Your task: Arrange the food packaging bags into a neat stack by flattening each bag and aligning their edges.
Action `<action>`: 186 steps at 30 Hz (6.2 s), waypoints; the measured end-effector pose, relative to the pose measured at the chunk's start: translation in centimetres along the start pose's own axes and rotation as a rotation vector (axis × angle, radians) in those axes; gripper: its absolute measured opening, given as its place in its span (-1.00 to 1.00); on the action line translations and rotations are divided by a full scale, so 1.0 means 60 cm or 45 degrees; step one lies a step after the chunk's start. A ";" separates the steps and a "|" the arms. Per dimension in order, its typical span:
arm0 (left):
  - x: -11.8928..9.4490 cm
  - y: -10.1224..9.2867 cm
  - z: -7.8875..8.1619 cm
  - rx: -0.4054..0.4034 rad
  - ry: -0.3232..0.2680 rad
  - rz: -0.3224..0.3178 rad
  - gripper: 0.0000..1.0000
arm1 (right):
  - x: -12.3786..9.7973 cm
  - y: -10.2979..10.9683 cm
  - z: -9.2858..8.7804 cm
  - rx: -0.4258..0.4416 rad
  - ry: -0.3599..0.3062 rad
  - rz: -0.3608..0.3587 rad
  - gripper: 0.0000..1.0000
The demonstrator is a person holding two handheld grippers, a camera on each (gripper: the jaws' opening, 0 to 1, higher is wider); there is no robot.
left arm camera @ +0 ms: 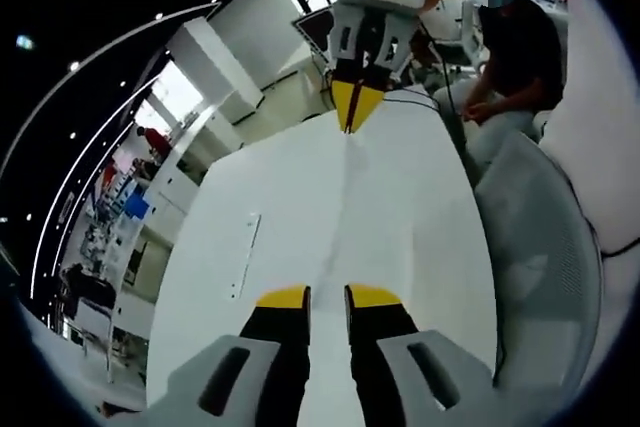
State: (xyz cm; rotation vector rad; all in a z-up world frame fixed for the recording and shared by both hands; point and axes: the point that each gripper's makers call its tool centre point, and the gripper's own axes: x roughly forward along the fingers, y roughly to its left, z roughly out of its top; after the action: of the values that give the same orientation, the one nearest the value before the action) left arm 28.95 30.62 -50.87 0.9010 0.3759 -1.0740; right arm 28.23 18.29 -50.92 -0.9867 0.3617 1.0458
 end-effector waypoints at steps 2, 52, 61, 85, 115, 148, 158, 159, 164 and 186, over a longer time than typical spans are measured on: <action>0.001 0.001 -0.001 0.009 0.007 -0.009 -0.80 | -0.001 0.001 0.000 0.000 -0.001 0.000 -1.00; 0.022 -0.038 -0.007 0.018 0.197 -0.327 -0.91 | -0.006 0.014 0.006 -0.041 -0.020 0.008 -1.00; 0.029 -0.038 -0.015 0.014 0.221 -0.358 -0.95 | -0.004 0.013 0.011 -0.046 -0.027 0.009 -1.00; 0.032 -0.055 -0.031 -0.086 0.273 -0.408 -1.00 | -0.002 0.012 0.011 -0.044 -0.032 0.006 -1.00; 0.037 -0.049 -0.026 -0.071 0.313 -0.400 -1.00 | -0.001 0.000 0.004 0.009 -0.018 0.007 -0.88; 0.043 -0.045 -0.010 -0.022 0.329 -0.402 -1.00 | 0.048 0.035 0.119 -0.115 -0.145 0.114 -0.81; 0.044 -0.045 -0.005 -0.011 0.329 -0.403 -1.00 | 0.066 0.048 0.135 -0.128 -0.167 0.140 -0.85; 0.044 -0.044 -0.004 -0.010 0.329 -0.403 -1.00 | 0.068 0.049 0.137 -0.129 -0.169 0.141 -0.85; 0.044 -0.044 -0.003 -0.008 0.326 -0.402 -1.00 | 0.075 0.054 0.142 -0.136 -0.172 0.152 -0.85; 0.045 -0.046 -0.001 -0.009 0.319 -0.406 -1.00 | 0.097 0.057 0.141 -0.122 -0.168 0.167 -0.94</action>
State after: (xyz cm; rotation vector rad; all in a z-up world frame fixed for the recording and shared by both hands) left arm 27.80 28.58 -53.91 0.9934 0.7503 -1.2515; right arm 26.65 28.96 -51.97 -0.9835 0.2720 1.2501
